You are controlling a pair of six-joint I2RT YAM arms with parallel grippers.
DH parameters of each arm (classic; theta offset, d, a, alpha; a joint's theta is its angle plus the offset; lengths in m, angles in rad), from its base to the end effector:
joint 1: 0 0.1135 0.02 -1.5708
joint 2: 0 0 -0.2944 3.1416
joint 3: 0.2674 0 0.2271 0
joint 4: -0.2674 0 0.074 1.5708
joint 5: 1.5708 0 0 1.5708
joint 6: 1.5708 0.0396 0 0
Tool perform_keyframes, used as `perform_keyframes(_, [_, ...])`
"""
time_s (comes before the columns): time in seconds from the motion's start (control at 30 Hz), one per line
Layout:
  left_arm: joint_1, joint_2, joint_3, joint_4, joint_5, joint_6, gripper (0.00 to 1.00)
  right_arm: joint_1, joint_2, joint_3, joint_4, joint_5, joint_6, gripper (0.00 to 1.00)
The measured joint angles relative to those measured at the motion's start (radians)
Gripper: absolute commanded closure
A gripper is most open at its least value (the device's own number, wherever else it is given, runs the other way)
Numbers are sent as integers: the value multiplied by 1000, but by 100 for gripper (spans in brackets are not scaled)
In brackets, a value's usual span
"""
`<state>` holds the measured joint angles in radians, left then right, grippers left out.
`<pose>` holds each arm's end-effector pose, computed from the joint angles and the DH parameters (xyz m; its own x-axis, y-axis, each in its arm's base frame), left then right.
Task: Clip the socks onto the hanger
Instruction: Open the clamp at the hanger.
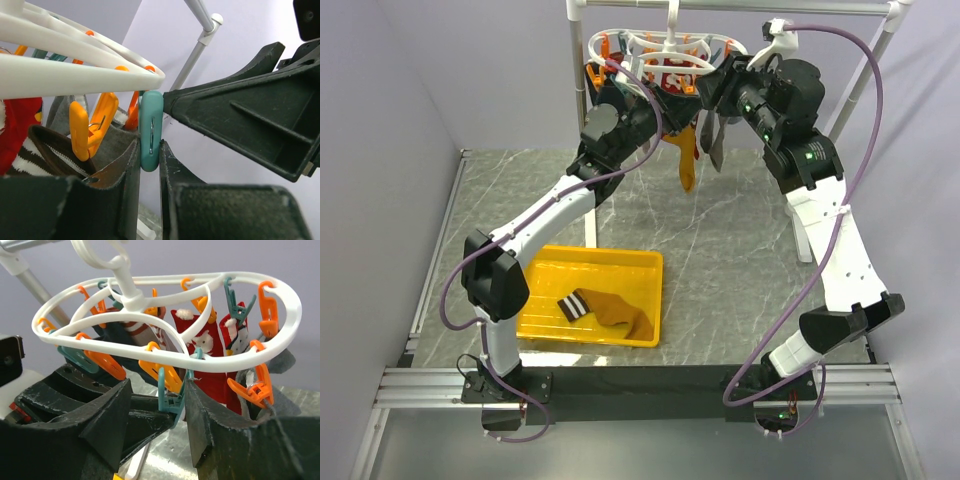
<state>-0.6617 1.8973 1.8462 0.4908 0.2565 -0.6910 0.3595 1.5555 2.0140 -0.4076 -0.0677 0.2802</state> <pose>0.3393 -0.2770 0.4889 -0.2354 -0.5980 -0.7661 0.8116 0.3127 -0.4935 0.2787 0.1076 0.5644 -0.0688 0.2689 -0.9607 -0.4112 0.8697 0.2729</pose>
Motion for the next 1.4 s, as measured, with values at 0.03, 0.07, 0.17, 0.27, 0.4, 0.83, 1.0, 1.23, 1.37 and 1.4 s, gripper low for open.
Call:
perform_keyframes(0.03, [0,0,0,0,0,0,83,0,2,6,1,0,0,46])
perform_keyframes(0.07, [0,0,0,0,0,0,83,0,4,12,1,0,0,46])
perform_keyframes(0.17, [2,0,0,0,2,0,83,0,11,20,2,-1,0,46])
perform_keyframes(0.27, [6,0,0,-1,6,-2,83,0,20,23,3,-2,0,46])
perform_keyframes(0.4, [16,0,0,-2,10,-5,83,0,26,23,0,-4,0,46])
perform_keyframes(0.83, [20,0,0,4,16,-8,84,0,35,23,-6,-3,12,43])
perform_keyframes(1.0, [24,0,-1,7,22,-10,84,0,43,23,-8,-3,12,43])
perform_keyframes(1.23, [24,-2,-4,25,36,-21,84,0,45,23,-4,-1,11,47])
perform_keyframes(1.37, [24,-2,-10,27,37,-28,84,0,52,23,-2,0,12,51])
perform_keyframes(1.4, [24,-2,-10,27,37,-28,84,0,54,23,-2,0,11,52])
